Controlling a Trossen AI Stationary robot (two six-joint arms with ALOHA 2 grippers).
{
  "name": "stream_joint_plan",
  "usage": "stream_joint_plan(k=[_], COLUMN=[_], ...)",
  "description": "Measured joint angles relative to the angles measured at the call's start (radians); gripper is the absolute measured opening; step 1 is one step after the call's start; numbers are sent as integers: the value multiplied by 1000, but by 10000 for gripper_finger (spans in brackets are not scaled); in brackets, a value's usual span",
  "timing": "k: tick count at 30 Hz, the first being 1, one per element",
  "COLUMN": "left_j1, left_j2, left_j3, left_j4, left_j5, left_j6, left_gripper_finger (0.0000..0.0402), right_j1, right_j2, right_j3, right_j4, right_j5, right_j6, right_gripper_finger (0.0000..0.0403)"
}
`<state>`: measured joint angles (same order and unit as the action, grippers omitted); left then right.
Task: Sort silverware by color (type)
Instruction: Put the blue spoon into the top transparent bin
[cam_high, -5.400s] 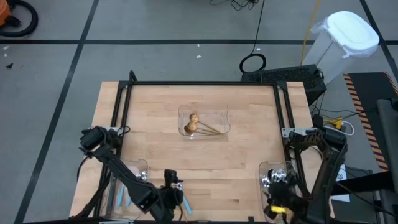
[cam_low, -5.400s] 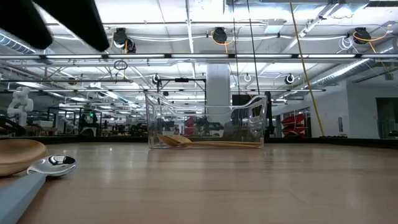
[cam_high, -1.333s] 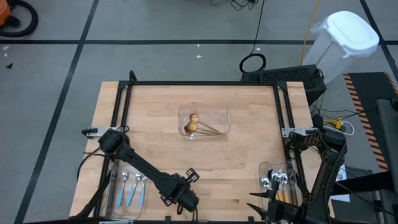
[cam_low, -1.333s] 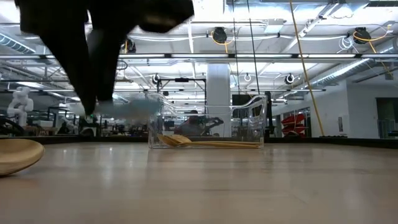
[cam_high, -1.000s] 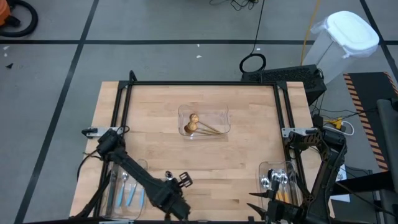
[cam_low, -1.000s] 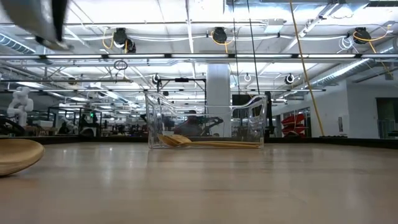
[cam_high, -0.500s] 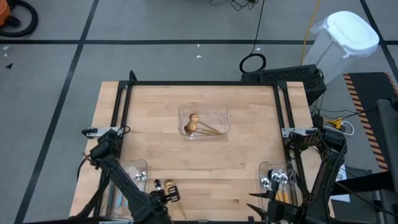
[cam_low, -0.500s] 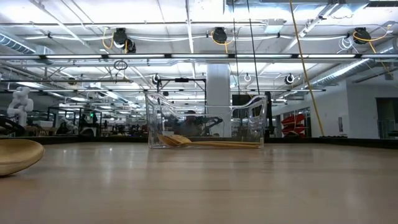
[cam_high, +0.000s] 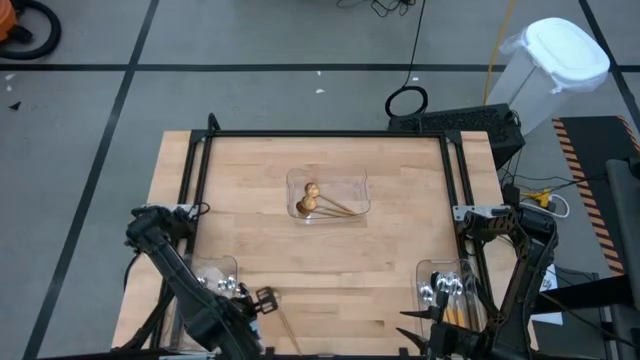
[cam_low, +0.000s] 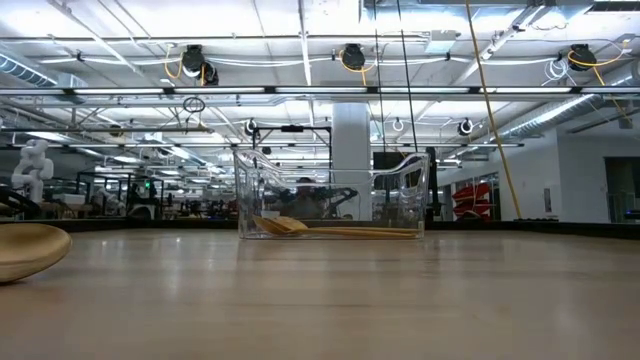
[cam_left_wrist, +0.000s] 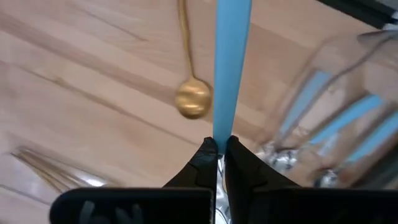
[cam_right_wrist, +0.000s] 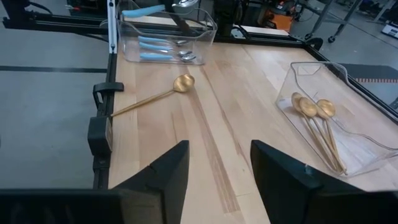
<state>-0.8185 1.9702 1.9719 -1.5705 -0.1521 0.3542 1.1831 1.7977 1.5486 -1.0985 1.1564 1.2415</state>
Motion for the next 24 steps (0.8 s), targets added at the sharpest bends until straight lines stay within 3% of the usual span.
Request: stream_joint_plan(k=[9, 18, 24], left_j1=[-20, -90, -112], left_j2=[-186, -203, -204], left_j3=[-273, -487, -532], left_j4=[-4, -2, -1], left_j5=[62, 151, 163], left_j6=[-118, -160, -156], left_gripper_finger=[8, 8, 8], right_j1=[0, -8, -16], right_j2=[0, 0, 0], right_j3=[0, 0, 0], right_j4=[1, 3, 25], right_j5=[0, 0, 0], right_j6=[-5, -12, -29], right_gripper_finger=[165, 165, 165])
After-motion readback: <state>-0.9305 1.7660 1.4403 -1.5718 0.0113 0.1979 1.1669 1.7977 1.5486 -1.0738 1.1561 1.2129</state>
